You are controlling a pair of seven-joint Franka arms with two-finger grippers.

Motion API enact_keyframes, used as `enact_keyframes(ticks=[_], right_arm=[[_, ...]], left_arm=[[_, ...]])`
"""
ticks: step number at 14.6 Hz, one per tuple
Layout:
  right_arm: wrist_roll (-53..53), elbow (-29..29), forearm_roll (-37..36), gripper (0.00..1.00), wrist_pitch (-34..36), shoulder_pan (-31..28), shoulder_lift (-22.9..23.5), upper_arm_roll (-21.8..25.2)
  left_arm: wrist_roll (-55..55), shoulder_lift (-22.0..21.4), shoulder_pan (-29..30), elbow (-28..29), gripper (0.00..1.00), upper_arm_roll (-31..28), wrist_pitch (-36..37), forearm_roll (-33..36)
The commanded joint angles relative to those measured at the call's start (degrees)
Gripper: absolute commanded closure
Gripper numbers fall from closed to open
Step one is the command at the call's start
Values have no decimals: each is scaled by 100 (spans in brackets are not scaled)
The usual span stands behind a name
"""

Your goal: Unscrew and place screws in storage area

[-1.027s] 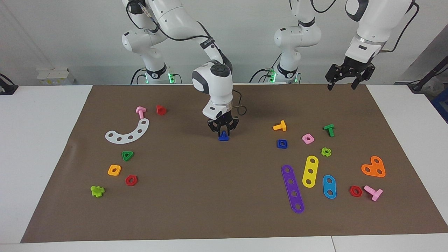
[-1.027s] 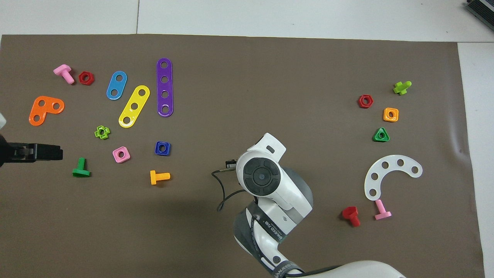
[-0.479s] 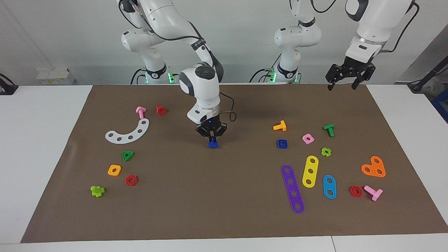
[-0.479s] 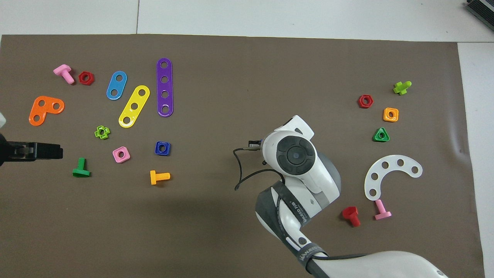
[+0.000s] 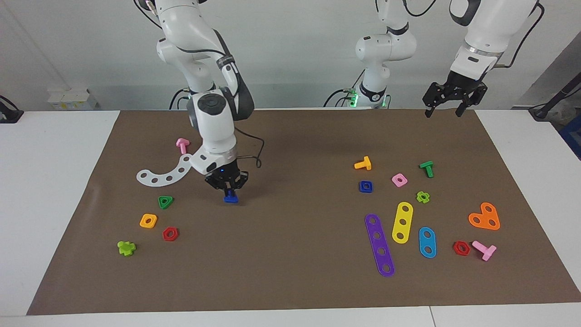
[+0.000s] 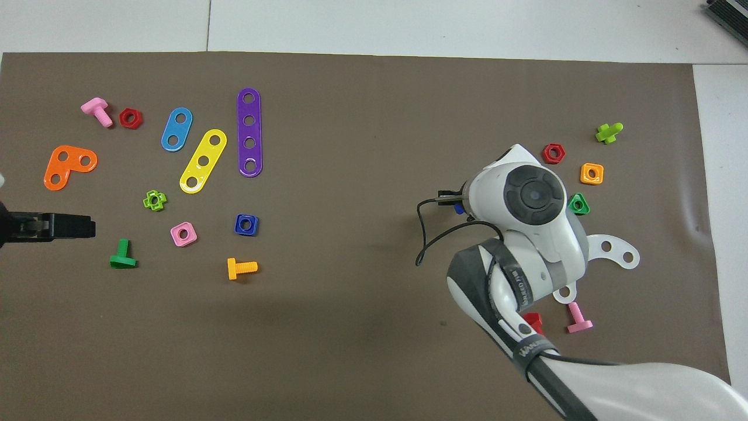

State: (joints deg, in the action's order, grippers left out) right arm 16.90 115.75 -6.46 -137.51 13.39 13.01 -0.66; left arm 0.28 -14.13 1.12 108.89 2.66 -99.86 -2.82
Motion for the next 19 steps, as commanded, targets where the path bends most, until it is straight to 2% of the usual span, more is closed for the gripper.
enact_keyframes(ticks=[1,4,6,7,11,12,13,14,17,19], right_arm=[[-773,176,-22,100,-92,-572,-106,-83],[-1162,176,-4,100,-198,-864,-1,-92],[-1163,185,171,100,-163,-873,52,-92],[-1171,220,267,100,-154,-864,52,-83],[-1180,326,286,100,-189,-855,35,-83],[-1189,326,286,72,-180,-864,35,-83],[-1189,326,286,38,-163,-855,35,-83],[-1189,317,286,24,-154,-855,35,-83],[-1154,186,286,6,-110,-838,-18,-83],[-1136,19,286,5,213,-803,-140,-83]], left_arm=[[34,313,63,-420,0,6,71,-131],[34,533,46,-728,0,6,142,-87],[34,849,63,-1114,1,6,404,-87],[34,876,63,-1194,1,6,475,-78],[25,1017,55,-1169,1,6,441,53],[60,965,29,-1090,0,6,476,132],[86,921,2,-959,0,6,476,272],[95,859,-7,-845,0,15,433,360],[183,806,46,-712,0,15,380,361],[210,797,55,-668,0,15,371,361]])
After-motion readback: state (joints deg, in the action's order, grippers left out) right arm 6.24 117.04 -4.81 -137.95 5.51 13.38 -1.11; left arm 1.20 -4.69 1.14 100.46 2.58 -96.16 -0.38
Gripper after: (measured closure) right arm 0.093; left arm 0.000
